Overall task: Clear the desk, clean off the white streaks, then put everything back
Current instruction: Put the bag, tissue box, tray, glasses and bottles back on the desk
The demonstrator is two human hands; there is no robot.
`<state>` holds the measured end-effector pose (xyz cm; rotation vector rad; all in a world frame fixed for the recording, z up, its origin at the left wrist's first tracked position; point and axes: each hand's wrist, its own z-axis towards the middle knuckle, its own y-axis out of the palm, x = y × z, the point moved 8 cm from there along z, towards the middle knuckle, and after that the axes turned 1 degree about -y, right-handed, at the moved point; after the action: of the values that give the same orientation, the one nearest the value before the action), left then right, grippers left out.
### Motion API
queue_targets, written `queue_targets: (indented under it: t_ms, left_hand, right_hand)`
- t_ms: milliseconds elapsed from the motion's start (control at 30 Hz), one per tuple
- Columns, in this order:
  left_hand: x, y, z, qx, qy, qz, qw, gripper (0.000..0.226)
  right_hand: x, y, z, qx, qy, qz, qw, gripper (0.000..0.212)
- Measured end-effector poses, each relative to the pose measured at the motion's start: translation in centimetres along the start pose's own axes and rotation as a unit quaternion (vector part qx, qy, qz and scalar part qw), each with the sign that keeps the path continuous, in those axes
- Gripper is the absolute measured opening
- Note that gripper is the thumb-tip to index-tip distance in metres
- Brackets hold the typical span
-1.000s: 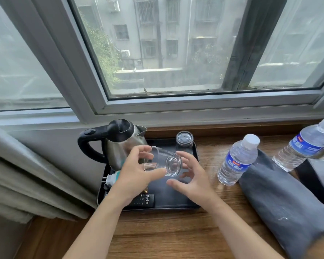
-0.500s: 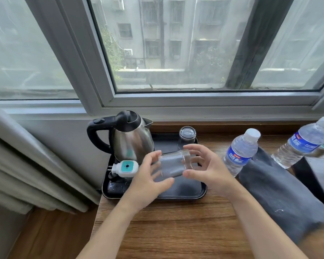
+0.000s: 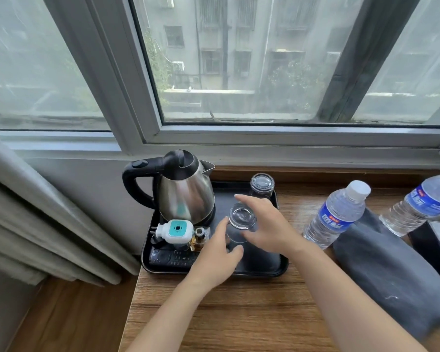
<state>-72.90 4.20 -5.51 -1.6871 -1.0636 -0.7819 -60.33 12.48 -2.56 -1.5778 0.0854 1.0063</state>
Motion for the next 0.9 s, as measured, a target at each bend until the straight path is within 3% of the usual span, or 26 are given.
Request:
queue_targets:
  t_ms: [133,267,367,600,900]
  left_hand:
    - [0.4,0.0,1.4,0.022,-0.018,-0.076,0.997,0.067]
    - [0.6,0.0,2.0,0.039,-0.026,-0.09,0.995,0.066]
    - [0.7,0.2,2.1,0.03,-0.038,-0.11,0.993,0.066]
    - [0.2,0.4,4.2,0.025,-0.056,-0.147,0.987,0.098]
    - [1.1,0.0,8.2,0.062,-0.044,-0.19,0.979,0.096]
  right_hand:
    - [0.5,0.4,0.6,0.057,0.014,0.028,0.998,0.084]
    - [2.4,1.4,-1.9,0.174,0.124,0.053,0.975,0.059]
    - [2.9,3.5,-3.8,0.173,0.16,0.122,0.964,0.052]
    - [4.1,4.9,-2.9,0.133,0.165,0.239,0.948,0.071]
    - [5.8,5.6,1.0,0.114,0.19,0.287,0.932,0.074]
